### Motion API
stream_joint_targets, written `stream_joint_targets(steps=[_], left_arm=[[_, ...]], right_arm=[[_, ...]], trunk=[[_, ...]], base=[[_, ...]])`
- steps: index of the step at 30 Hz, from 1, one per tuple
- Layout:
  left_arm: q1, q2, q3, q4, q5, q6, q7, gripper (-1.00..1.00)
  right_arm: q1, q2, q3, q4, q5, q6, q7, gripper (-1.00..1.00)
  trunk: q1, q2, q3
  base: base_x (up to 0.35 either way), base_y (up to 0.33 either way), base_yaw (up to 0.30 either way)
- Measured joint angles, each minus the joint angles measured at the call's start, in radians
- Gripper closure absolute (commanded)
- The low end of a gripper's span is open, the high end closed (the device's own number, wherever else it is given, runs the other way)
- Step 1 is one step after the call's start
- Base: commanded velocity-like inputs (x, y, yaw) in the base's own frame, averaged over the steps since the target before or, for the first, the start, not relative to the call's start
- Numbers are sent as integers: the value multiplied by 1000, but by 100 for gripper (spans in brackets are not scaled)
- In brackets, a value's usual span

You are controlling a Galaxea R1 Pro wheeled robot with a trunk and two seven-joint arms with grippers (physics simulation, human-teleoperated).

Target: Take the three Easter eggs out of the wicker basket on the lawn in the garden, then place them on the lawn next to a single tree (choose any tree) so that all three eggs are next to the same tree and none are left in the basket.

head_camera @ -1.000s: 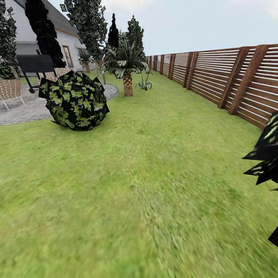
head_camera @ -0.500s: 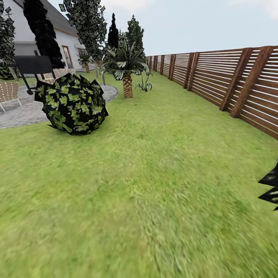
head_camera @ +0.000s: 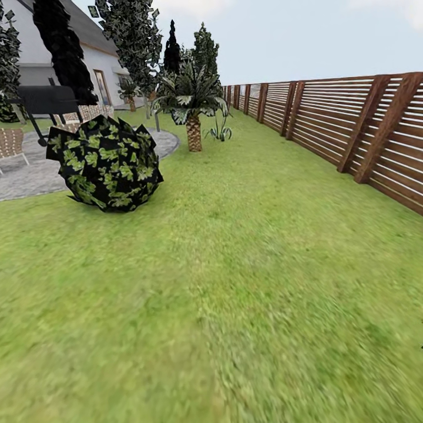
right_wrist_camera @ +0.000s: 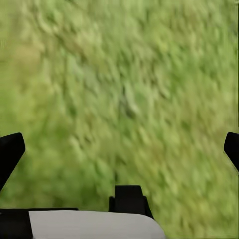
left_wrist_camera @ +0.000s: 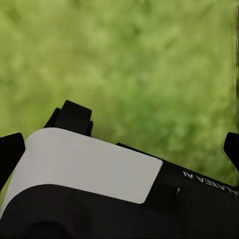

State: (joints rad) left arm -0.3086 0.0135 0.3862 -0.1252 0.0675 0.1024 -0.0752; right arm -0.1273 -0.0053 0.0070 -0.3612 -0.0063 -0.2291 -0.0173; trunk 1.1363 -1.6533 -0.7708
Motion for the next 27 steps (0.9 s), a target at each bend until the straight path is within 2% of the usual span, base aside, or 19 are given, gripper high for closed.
stream_joint_targets(steps=[27], left_arm=[[0,-1,10,0,0,-2,0,-100]], right_arm=[[0,3,-1,-10,-1,-3,8,-100]], trunk=[[-103,189,85]], base=[[303,0,0]])
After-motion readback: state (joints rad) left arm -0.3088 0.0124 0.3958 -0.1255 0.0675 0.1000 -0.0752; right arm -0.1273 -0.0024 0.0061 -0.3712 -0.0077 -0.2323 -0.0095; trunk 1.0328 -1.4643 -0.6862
